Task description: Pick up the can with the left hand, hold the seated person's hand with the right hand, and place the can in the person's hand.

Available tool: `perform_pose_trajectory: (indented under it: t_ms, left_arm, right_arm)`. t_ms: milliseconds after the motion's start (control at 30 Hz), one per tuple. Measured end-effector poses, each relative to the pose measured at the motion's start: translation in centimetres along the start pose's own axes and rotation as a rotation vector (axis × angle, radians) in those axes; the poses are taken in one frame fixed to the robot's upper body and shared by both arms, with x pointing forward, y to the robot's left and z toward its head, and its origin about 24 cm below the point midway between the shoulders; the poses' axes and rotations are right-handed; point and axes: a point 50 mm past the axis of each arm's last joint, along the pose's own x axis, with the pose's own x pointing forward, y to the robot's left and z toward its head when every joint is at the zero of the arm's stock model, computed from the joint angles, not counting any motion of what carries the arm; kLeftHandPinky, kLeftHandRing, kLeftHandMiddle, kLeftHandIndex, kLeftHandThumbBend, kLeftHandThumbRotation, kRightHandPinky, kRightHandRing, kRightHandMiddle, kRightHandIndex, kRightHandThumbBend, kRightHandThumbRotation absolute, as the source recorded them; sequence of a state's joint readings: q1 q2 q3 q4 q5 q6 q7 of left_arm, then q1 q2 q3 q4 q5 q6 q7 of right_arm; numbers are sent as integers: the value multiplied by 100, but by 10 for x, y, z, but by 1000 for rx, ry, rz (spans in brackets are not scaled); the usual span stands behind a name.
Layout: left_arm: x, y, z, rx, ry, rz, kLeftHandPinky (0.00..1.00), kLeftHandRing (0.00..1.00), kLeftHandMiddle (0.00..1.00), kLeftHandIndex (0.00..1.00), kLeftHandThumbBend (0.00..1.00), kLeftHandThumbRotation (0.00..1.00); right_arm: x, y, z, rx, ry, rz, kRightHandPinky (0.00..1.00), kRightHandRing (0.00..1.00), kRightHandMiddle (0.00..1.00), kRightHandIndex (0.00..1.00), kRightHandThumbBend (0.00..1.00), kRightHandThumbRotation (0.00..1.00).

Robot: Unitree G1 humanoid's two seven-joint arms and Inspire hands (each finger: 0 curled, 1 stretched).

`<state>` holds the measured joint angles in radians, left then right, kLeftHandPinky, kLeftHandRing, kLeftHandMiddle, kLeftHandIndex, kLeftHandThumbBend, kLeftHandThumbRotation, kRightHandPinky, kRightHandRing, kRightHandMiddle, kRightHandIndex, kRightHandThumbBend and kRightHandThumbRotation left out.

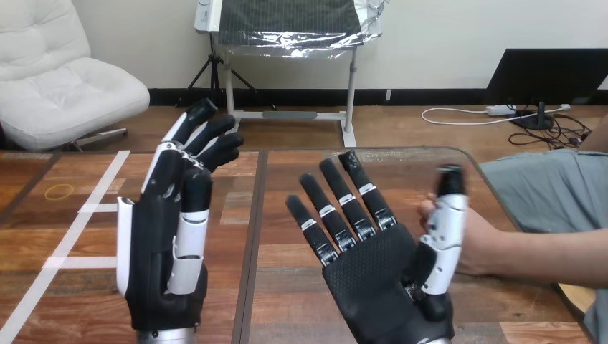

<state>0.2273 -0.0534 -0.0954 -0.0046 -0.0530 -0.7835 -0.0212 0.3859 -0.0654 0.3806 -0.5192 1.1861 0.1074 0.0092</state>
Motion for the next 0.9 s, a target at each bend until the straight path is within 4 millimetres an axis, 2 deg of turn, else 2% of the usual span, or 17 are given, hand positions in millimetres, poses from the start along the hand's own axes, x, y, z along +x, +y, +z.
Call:
perform_pose_trajectory:
  t_ms: [633,900]
  left_arm:
    - [0,0,0,-3,0,-2,75,76,79,82,54,83]
    - [0,-1,-1,32,8,2,78,80,81,83,56,64]
  right_arm:
    - [0,-1,3,15,-11,-6,100,100,100,100,87,100]
    - [0,-2,5,-13,-18,-13,100,100,100,100,83,100]
